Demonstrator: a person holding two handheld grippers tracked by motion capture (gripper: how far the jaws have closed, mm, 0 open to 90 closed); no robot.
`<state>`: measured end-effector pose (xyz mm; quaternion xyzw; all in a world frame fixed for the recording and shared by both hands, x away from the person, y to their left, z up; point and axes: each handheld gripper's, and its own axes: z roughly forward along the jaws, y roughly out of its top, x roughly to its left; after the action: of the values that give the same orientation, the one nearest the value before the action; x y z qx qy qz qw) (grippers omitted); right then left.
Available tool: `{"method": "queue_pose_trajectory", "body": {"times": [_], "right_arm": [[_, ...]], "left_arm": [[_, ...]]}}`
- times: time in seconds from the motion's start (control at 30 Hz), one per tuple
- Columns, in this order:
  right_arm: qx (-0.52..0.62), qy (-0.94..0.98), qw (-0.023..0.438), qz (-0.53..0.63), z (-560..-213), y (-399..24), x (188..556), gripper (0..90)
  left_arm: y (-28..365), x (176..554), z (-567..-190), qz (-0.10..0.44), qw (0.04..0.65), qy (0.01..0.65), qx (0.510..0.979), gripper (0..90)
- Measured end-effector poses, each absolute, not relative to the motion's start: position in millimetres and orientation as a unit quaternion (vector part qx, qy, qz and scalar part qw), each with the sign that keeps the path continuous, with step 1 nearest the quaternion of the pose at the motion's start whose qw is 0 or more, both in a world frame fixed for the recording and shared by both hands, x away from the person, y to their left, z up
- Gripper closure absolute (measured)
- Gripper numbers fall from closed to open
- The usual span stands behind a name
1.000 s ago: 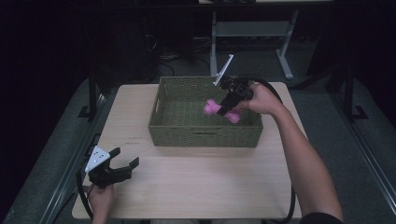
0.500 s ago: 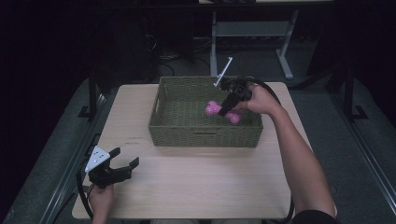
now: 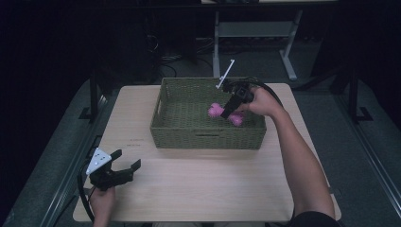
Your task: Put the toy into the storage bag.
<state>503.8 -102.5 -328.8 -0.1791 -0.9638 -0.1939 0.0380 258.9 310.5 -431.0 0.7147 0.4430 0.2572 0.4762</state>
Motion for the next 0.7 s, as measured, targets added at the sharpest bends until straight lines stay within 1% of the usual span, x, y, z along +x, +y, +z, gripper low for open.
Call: {"method": "queue_pose_trajectory", "body": {"times": [0.7], "right_arm": [[-0.188,-0.964,0.051,-0.181,-352.2,-99.0,509.2,58.1]], "left_arm": [[309.6,258.9,-431.0,0.257,0.476,0.441,0.716,12.8]]}}
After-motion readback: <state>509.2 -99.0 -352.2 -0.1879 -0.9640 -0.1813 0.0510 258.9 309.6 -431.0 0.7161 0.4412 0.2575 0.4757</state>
